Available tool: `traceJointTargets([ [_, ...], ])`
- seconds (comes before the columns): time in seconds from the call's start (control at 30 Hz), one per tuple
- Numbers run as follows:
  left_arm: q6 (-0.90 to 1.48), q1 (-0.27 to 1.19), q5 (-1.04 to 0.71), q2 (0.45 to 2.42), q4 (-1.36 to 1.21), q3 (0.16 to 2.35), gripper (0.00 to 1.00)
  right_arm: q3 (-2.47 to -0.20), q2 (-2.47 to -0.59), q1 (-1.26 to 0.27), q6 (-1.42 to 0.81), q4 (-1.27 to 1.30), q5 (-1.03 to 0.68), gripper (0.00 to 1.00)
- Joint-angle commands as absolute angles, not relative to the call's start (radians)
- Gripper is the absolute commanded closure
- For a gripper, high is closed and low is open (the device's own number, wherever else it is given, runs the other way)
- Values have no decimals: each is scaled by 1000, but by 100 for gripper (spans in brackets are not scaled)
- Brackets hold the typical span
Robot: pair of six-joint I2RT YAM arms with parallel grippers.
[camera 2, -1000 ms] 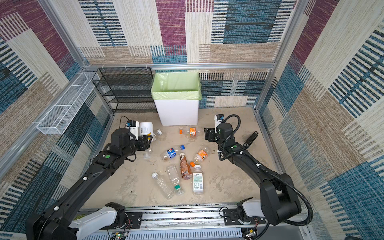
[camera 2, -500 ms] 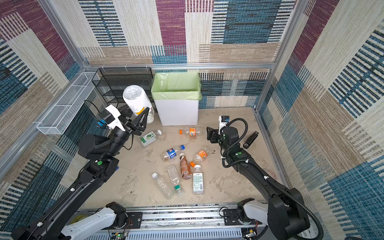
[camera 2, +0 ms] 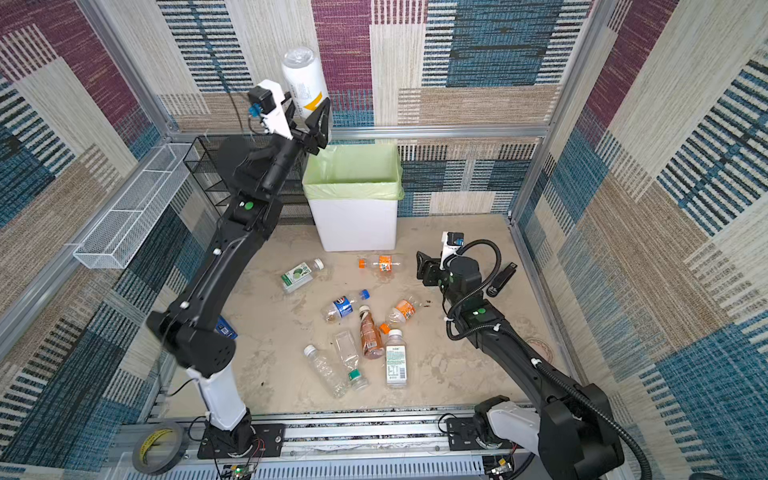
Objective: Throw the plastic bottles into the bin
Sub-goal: 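Lift the white bottle with the left gripper and drop it into the bin, then lower the right gripper onto an orange-label bottle while the left arm withdraws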
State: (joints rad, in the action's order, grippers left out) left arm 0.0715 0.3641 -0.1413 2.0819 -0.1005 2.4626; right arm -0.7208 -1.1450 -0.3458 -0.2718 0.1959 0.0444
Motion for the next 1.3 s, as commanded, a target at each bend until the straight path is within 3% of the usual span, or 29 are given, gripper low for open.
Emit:
traceJointTargets([
  [0.0, 292, 322, -244, 2312, 589, 3048, 14, -709, -1121, -348, -285, 199, 19, 25],
  [0.07, 295, 320, -258, 2353, 653, 3140, 8, -702, -1103, -347, -278, 184, 22, 25],
  [0.17, 273, 322, -297, 2255, 607, 2996, 3, -700, -1092, -347, -264, 173, 28, 25],
  [0.3, 235, 333, -282, 1909, 195, 2362, 0, -690, -1099, -347, -270, 186, 15, 25],
  [0.37, 210, 332, -252, 1780, 95, 2171, 0, -694, -1113, -349, -273, 179, 0, 25],
  [0.6, 94, 331, -169, 1484, 128, 1833, 1, -744, -1140, -375, -247, -17, 3, 22],
  [0.83, 52, 327, -25, 1233, 200, 1460, 2, -713, -1118, -426, -382, -240, 6, 21],
  [1.27, -10, 289, -84, 1100, 236, 1079, 3, -648, -1190, -513, -849, -218, -37, 17],
])
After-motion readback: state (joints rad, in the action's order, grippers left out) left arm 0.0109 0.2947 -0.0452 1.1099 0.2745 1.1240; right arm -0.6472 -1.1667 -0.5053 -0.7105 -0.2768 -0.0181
